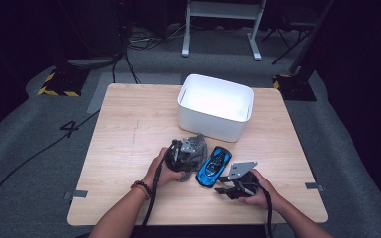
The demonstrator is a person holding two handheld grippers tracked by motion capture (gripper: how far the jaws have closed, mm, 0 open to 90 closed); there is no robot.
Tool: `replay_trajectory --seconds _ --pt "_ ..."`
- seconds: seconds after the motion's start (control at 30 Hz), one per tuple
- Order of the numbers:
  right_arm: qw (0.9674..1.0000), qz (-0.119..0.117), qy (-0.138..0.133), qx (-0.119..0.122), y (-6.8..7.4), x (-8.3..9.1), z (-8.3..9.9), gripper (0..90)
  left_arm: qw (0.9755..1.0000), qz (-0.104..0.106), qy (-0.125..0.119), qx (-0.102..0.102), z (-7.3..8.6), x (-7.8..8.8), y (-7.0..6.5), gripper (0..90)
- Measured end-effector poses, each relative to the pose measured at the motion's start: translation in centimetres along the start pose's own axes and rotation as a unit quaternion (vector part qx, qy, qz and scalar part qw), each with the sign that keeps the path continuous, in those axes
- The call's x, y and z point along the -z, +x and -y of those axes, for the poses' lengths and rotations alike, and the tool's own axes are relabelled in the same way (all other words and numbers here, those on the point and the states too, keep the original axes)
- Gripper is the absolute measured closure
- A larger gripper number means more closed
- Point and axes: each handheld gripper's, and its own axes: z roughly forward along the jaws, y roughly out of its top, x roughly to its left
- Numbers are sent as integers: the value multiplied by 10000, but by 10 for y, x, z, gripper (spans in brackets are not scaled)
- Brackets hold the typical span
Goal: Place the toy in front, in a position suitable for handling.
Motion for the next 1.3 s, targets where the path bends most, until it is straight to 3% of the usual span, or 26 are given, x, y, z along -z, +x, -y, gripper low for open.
replay_trajectory --seconds 0.07,0.13,0.3,0.43,0.57,0.63,0.7,0.87,1.0,1.07,1.17,1.23,1.3 --pt "10000 64 25 -1 -3 3 1 739 10000 87 43 -6 6 9 -6 645" --pt "9998 195 47 8 -6 5 3 772 9999 145 71 -32 14 17 -12 646" --pt "9995 268 -36 -146 -13 5 6 737 9994 315 -7 124 34 37 -27 646" --pt "9997 193 -78 -127 -11 0 2 730 9993 287 -59 224 45 49 -36 630" --pt "9996 257 -45 -52 -9 -1 0 585 9995 192 -35 258 50 56 -42 616" --pt "9995 287 -11 -124 -10 -1 0 493 9993 249 -89 257 52 63 -47 613" --pt "9994 290 -25 -207 -11 -1 0 486 9990 361 -112 221 54 66 -55 613" --pt "9985 417 -75 -348 -9 -6 -3 494 9976 675 168 18 53 52 -74 613" --pt "9977 548 -71 -381 -7 -9 -7 494 9969 775 144 -80 47 41 -86 600" --pt "9973 550 -81 -487 -9 -9 -7 510 9972 735 73 65 43 36 -89 555" --pt "9961 664 -154 -554 -9 -9 -6 655 9987 463 -20 217 35 27 -97 470" --pt "9952 741 -180 -617 -9 -9 -6 688 9996 273 1 59 31 26 -104 431" --pt "9956 720 -179 -568 -9 -9 -5 689 9994 310 -163 -9 30 28 -109 437"
